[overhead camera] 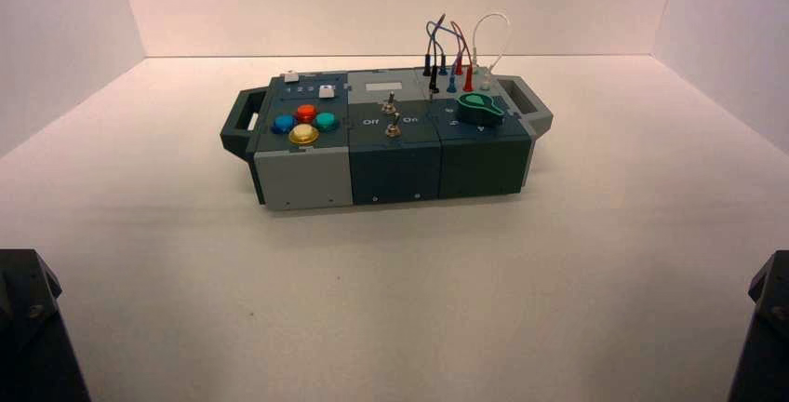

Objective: Turn the knob to position 3.

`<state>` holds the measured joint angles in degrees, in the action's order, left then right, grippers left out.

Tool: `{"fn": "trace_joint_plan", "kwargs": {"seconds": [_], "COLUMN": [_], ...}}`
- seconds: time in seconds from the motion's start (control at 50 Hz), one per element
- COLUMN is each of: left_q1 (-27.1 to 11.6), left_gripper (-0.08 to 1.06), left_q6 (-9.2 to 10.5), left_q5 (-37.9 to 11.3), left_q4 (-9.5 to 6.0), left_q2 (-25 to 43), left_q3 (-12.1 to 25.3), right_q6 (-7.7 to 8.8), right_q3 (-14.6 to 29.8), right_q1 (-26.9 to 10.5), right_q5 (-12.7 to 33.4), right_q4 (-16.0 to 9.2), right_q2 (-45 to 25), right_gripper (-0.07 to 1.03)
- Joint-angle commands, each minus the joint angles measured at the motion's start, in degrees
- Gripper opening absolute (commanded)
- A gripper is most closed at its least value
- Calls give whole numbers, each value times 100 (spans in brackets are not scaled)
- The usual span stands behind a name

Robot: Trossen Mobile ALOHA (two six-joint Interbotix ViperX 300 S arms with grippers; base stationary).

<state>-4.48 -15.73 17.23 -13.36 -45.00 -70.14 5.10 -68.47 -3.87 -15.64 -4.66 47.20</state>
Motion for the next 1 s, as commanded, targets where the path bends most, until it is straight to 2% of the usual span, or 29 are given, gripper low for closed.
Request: {"fn": "trace_joint_plan", "kwargs": {"seconds": [0.02, 0.42, 0.54, 0.68, 0.7, 0.72, 0.76, 0.82, 0.92, 1.0], "left_q1": [-18, -18, -18, -18, -26, -44, -62, -158, -334, -457], "left_gripper": [18, 18, 18, 18, 18, 18, 18, 18, 18, 17], "left_q6": [-9, -9, -9, -9, 0, 18, 18, 26, 26, 26], "left_q5": [70, 70, 70, 18, -35, -132, -237, -1213, -2294, -2962], "left_q4": [9, 9, 18, 9, 9, 9, 9, 9, 0, -9], "left_q2": [18, -44, -53, -105, -132, -185, -220, -334, -237, -132], "left_q3": [79, 79, 70, 105, 123, 149, 176, 431, 809, 1046], "right_q6": [-9, 0, -53, -185, -264, -299, -308, -316, -316, -316], "right_q3": [167, 158, 185, 360, 483, 571, 633, 923, 1222, 1441], "right_q1": [26, 26, 9, -9, -9, -9, -9, -9, -26, -35], "right_q5": [-26, -26, 26, 527, 809, 1037, 1187, 1995, 2689, 3252], "right_q4": [-9, -9, -18, -79, -132, -158, -176, -220, -237, -246], "right_q2": [0, 9, 26, 97, 141, 176, 185, 264, 290, 290], "right_gripper": [-2, -2, -2, -2, -3, -2, -2, -2, -2, -2]}}
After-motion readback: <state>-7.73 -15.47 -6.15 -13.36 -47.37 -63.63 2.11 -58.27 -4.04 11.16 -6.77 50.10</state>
